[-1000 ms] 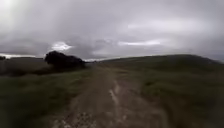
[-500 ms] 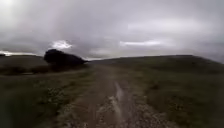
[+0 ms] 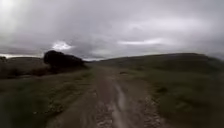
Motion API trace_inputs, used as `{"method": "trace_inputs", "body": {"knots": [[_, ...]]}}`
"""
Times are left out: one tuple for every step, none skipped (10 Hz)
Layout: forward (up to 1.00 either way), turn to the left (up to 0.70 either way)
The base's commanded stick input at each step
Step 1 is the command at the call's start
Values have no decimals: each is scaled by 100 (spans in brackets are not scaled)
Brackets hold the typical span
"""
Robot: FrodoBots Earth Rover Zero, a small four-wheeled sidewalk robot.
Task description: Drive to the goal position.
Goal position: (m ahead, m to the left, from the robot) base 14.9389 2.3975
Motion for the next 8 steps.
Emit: {"method": "trace_inputs", "body": {"knots": [[70,0],[70,0],[70,0],[70,0],[70,0],[70,0],[70,0],[70,0]]}}
